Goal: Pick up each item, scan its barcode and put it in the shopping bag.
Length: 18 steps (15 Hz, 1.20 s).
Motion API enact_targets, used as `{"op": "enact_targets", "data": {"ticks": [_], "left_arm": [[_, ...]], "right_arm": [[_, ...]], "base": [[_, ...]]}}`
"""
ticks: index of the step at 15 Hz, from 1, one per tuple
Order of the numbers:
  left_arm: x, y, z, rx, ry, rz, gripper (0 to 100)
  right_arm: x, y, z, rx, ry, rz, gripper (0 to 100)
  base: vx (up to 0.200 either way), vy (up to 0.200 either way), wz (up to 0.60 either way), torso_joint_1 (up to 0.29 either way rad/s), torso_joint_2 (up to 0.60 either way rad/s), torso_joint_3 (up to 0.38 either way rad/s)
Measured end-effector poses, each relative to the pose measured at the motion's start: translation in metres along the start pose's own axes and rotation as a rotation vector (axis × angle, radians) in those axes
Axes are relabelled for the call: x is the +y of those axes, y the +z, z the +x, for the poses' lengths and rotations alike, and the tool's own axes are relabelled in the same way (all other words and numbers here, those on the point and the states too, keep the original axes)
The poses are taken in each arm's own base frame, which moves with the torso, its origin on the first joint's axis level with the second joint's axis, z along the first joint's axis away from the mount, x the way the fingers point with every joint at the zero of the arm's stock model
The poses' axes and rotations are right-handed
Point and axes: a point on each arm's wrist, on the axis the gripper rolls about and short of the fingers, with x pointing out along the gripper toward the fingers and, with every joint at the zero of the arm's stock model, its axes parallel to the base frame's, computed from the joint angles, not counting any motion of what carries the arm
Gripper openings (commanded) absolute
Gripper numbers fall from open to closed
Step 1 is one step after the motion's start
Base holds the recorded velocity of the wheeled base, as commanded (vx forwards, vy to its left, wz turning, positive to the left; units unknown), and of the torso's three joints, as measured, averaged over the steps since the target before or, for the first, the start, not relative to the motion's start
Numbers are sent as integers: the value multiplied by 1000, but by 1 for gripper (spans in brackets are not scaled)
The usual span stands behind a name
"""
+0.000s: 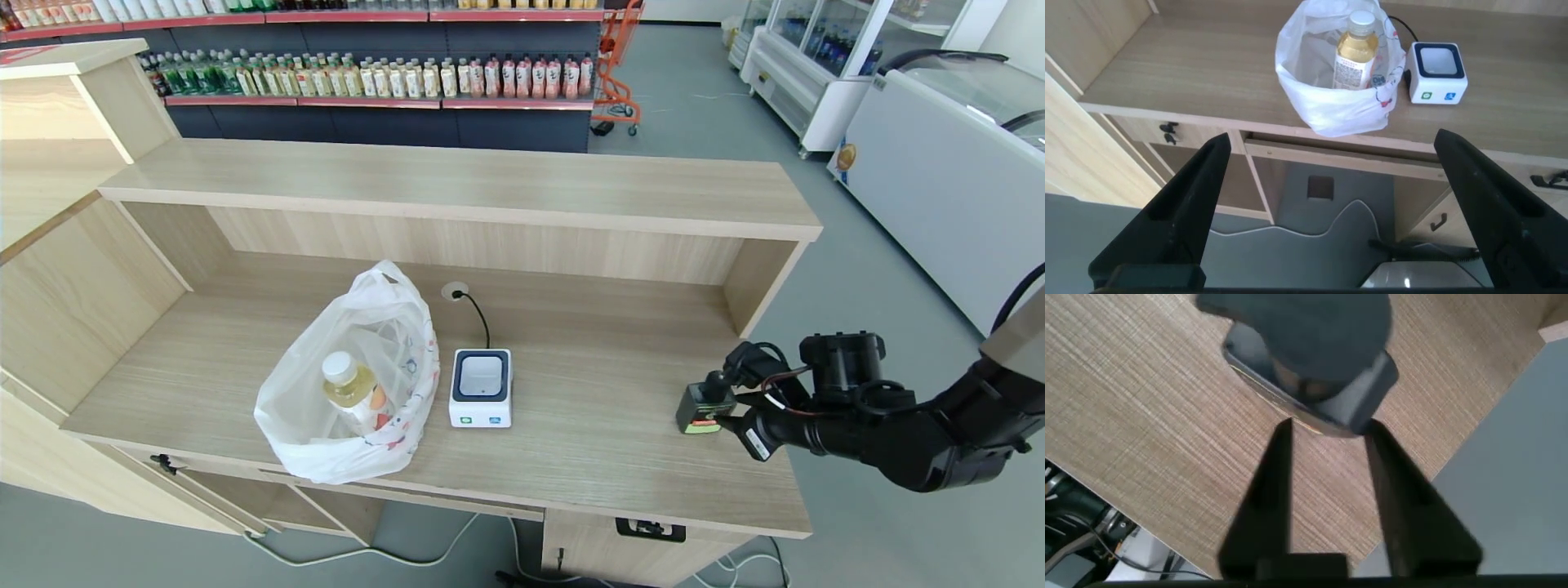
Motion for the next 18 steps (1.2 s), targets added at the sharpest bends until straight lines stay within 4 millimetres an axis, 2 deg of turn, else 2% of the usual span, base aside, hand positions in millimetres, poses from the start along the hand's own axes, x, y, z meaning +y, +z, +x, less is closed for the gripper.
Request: {"op": "enact_targets", "data": {"ticks": [5,9,10,15,18], "left_arm": [[0,0,0,0,0,0,100],[0,0,0,0,0,0,100],[0,0,0,0,0,0,100],[0,0,0,0,0,0,100],[0,0,0,0,0,0,100]], "right_arm": [[1,-1,15,2,15,-51,0],[-2,4,9,-40,-17,-63,0],[-3,4,4,-47,-24,-67,100],[-12,8,-23,-86,-46,-75,100],[-16,13,-20,-99,-59,-83,100]], "base": [[0,0,0,0,0,0],[0,0,0,0,0,0],[0,0,0,0,0,0],[0,0,0,0,0,0],[0,0,0,0,0,0]]}}
